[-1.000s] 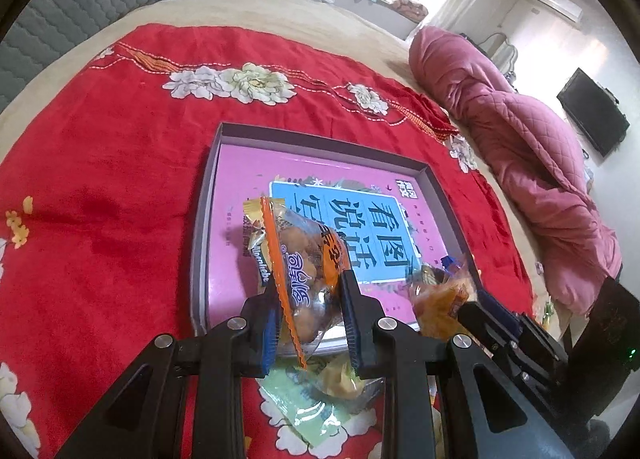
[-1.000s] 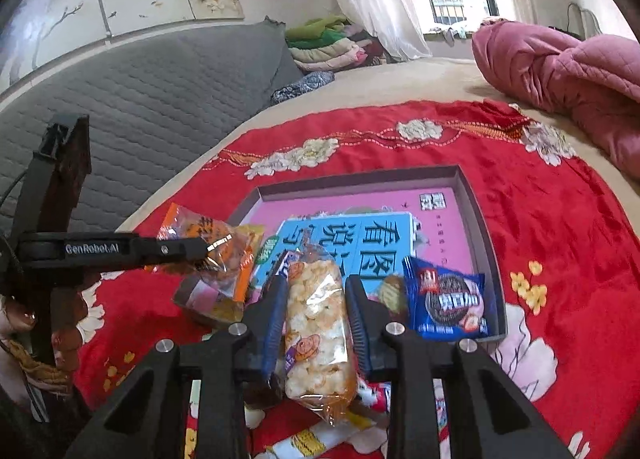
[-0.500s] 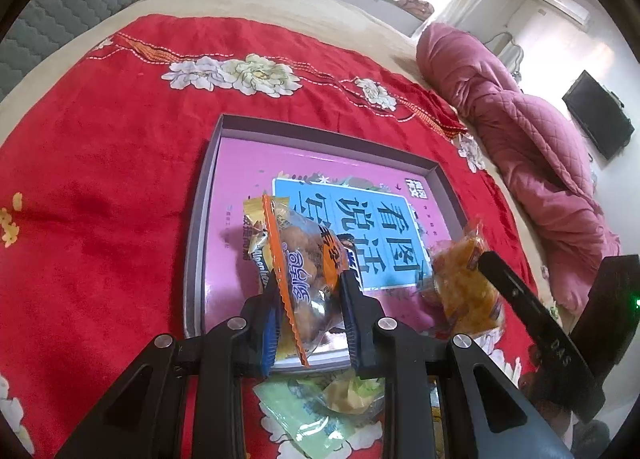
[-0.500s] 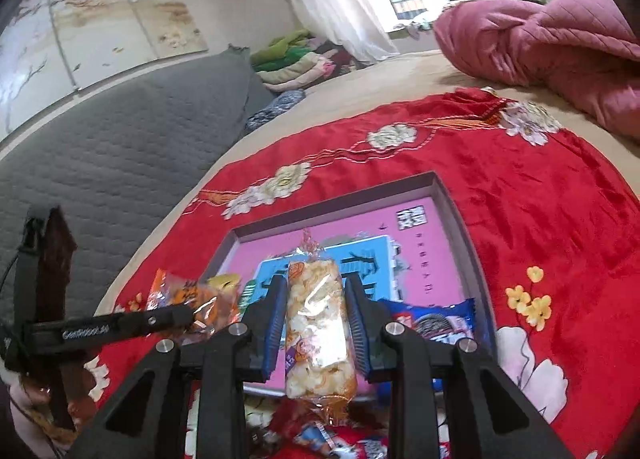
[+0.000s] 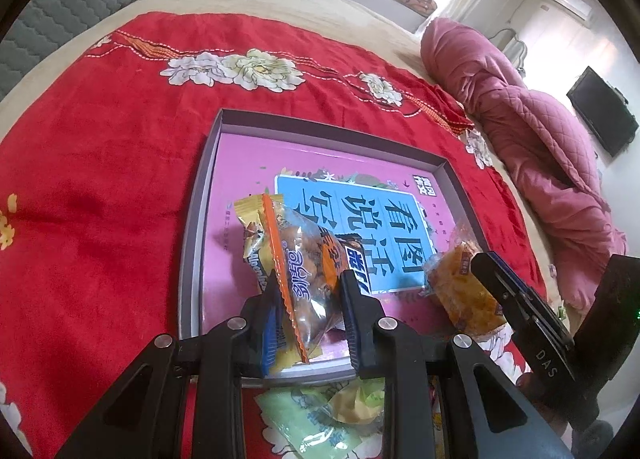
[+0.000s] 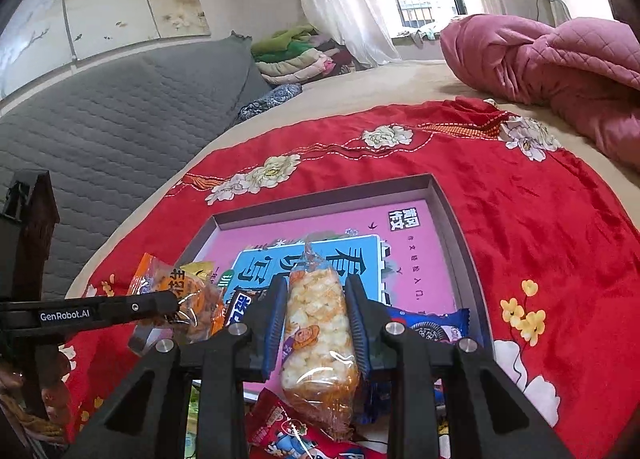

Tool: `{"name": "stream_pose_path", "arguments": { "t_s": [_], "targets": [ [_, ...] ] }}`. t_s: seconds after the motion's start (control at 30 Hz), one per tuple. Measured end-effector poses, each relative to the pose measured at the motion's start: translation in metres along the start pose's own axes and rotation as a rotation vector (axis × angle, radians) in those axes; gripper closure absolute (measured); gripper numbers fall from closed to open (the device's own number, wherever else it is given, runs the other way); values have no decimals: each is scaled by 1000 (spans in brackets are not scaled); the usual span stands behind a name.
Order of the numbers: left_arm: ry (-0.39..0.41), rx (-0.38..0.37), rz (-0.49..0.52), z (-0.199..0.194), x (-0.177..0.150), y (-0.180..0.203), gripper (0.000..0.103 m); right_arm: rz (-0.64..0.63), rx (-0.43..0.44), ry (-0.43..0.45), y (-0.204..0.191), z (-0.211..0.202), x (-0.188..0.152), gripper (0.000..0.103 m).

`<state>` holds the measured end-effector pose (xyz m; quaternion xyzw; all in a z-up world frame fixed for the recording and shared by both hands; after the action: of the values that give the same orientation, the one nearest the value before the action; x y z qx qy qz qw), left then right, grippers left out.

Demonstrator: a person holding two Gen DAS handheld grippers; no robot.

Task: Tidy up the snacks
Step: 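Lower the cookie bag into the box with the left tool while the right tool lowers the puffed rice bar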

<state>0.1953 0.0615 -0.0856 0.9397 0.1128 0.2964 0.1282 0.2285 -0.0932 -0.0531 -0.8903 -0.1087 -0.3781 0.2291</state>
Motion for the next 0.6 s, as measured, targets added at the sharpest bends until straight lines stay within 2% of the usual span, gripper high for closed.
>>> {"name": "stream_pose_path", "arguments": {
  "t_s": [0.33,0.6],
  "targets": [
    [-10,2,-9,3,-1,-2,74,-49,-32,17,-4,-2,-1,72],
    [-14,1,-14,3,-2,-3,74,-47,-48,0,-1,-5,-7,57]
  ]
}}
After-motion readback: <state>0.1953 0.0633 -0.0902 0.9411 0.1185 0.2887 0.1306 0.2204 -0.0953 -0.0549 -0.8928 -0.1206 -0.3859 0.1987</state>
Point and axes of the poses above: each gripper's, at about its wrist camera, not at the fingertips, and z roughly the way its jaws point, y to its right, x to its top, the point moved 8 cm from there along z, roughly the way its jaws point, and after that the axes turned 5 degrees about z, right-handed, at the moved point
